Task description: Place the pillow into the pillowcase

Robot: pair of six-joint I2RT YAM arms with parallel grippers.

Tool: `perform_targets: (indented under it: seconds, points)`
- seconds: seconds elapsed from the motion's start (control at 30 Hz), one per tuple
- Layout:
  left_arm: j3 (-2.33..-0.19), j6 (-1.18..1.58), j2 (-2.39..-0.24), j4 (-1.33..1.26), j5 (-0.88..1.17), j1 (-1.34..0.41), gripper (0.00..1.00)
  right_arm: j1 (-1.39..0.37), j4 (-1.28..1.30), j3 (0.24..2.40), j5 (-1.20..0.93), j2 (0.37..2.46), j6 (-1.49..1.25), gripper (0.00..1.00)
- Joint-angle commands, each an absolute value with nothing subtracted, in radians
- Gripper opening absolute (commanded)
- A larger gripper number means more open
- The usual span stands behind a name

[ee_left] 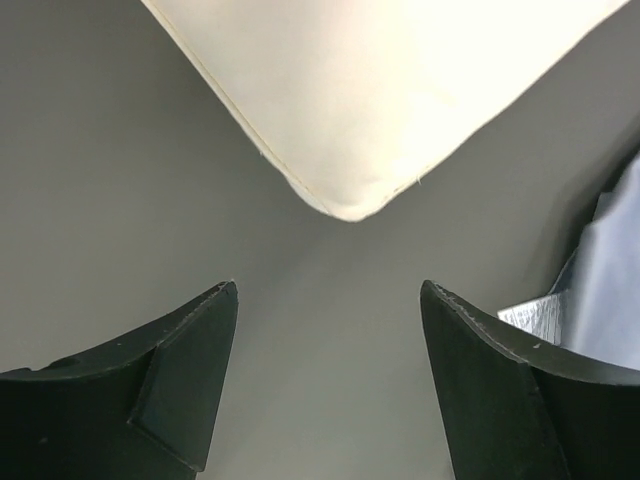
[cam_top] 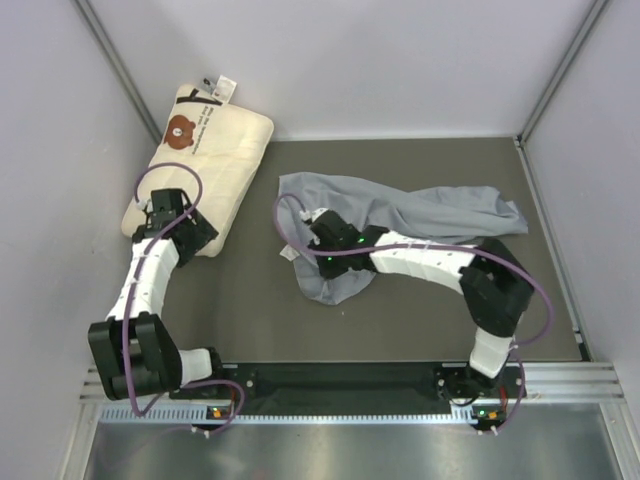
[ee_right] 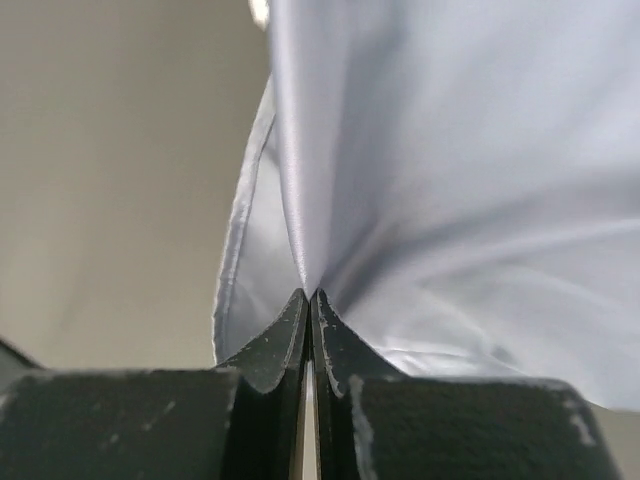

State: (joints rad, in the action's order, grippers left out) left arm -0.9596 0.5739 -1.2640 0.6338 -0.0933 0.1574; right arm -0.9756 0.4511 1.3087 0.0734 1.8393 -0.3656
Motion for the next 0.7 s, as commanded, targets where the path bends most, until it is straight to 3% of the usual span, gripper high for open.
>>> perform_targets:
  seconds: [0.0,0.3,0.4,0.43,0.5,0.67]
  points:
    - [-1.000,0.664,-1.299,0.565,-0.123,0.163,0.77,-0.888,0.290,1.240,-0.041,1.691,-0.382,0.00]
    - [-0.988,0.781,-1.474,0.443,-0.216,0.075,0.72,-0.853,0.270,1.201,-0.080,1.617,-0.292,0.00]
    - [-1.026,0.790,-1.571,0.420,-0.203,0.031,0.39,-0.850,0.224,1.183,-0.109,1.591,-0.273,0.00]
    - [-1.046,0.784,-1.619,0.414,-0.183,0.015,0.18,-0.851,0.207,1.174,-0.112,1.586,-0.267,0.00]
    - [-1.072,0.778,-1.660,0.426,-0.167,0.006,0.00,-0.848,0.201,1.169,-0.113,1.574,-0.249,0.00]
    - [-1.086,0.810,-1.617,0.472,-0.307,-0.087,0.00,-0.833,0.178,1.137,-0.113,1.548,-0.233,0.00]
